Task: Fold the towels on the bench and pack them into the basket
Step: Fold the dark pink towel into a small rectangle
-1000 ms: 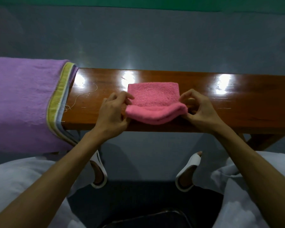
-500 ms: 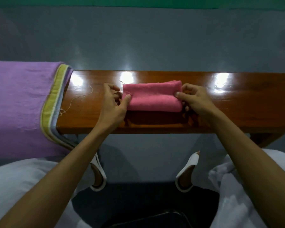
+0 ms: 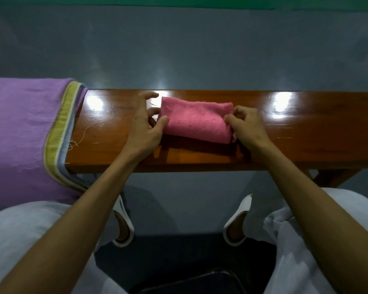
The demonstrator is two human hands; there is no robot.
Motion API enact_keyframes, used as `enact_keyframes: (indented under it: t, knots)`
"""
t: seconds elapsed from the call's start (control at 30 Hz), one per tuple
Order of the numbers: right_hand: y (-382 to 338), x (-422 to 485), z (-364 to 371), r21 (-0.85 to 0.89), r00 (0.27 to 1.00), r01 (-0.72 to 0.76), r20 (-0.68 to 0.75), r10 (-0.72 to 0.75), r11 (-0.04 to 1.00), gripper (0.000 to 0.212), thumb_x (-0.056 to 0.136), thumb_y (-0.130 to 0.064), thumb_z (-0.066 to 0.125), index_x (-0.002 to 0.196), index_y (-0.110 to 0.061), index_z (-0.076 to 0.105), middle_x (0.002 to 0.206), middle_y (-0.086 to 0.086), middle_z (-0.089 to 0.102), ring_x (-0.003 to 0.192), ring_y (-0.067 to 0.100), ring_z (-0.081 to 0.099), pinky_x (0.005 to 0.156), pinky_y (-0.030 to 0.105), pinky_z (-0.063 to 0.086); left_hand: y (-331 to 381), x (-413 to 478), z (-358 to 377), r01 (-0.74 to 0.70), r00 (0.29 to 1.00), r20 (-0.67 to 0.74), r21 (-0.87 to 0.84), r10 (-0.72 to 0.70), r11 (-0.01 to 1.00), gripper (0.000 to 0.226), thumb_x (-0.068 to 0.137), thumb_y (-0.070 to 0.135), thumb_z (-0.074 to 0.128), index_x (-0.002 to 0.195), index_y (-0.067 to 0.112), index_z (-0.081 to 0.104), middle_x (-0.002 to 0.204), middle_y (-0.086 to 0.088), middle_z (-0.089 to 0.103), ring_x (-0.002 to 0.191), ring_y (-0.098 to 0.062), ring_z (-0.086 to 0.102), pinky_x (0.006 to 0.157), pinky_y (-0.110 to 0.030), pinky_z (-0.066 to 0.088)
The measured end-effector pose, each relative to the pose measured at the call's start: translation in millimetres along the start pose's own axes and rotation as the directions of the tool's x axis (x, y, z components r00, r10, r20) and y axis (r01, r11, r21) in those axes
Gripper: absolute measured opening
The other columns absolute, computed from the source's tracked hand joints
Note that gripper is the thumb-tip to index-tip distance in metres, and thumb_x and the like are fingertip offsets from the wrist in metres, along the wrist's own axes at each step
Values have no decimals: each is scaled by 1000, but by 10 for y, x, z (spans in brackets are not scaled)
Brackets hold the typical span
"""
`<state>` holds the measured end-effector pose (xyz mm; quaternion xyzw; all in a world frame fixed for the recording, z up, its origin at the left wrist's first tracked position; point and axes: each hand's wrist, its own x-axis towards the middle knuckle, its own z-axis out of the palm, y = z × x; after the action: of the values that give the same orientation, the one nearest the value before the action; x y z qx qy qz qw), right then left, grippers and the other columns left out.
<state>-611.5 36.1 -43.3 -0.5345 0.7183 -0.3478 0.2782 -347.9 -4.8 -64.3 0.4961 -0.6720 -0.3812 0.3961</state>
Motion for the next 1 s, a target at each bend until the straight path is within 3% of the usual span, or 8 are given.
enact_keyframes:
  t: [0.23,0.37,0.5,0.6,0.7,0.77,0.87,1.0]
  knots:
    - [-23,15,67,-55,999,-9,-38,7,998,36,100,-51,56,95,-19,73,87,-2,70,78,18,70,66,49,62,1,42,-29,24,1000,4,-91,-24,996,61,103,12,58,153,37,35,146,1,51,120,-6,58,76,-15,56]
    - [-38,22,87,-83,997,-26,-80,20,996,31,101,-46,55,91,-20,69,86,-3,67,80,19,68,70,51,61,-13,48,-28,60,995,-72,-118,-69,991,63,103,14,58,156,37,33,138,7,58,110,-1,63,77,-24,59]
    - [-89,-21,85,-280,936,55,-320,-148,958,20,93,-34,65,104,-17,62,90,-6,63,81,15,63,72,35,58,4,11,50,-96,955,-222,400,198,912,45,105,34,53,149,25,47,139,1,60,117,-5,54,100,-34,49]
    - [-225,-140,154,-454,816,233,-390,-427,860,23,90,-22,65,110,-11,60,101,4,60,88,15,55,68,17,40,178,-81,218,-310,914,-13,621,405,720,41,109,33,42,147,20,52,149,-2,55,141,-23,43,116,-43,34]
    - [-300,-256,344,-545,789,434,-154,-594,717,36,94,-27,56,123,-7,62,124,15,63,114,26,56,93,34,47,186,-133,382,-426,897,240,692,371,583,51,111,37,27,158,21,37,165,-2,33,158,-26,16,127,-50,14]
    - [-232,-311,494,-579,862,451,86,-500,679,55,103,-37,36,148,-6,47,154,18,46,146,32,38,120,51,28,73,-106,418,-403,915,305,734,265,547,57,110,42,17,164,23,20,170,0,17,159,-23,1,128,-51,1]
    - [-81,-291,607,-629,894,441,240,-380,640,69,105,-45,11,162,-8,15,170,14,13,158,27,6,128,52,6,-33,-17,417,-341,940,293,763,175,549,58,109,47,9,164,28,10,172,2,6,159,-18,-2,128,-50,-3]
    - [2,-198,526,-608,909,415,245,-337,677,66,106,-46,10,163,-12,7,171,10,5,158,24,-1,128,50,6,-15,41,416,-301,953,269,765,142,570,60,108,51,8,164,31,10,172,3,4,159,-15,0,128,-53,7]
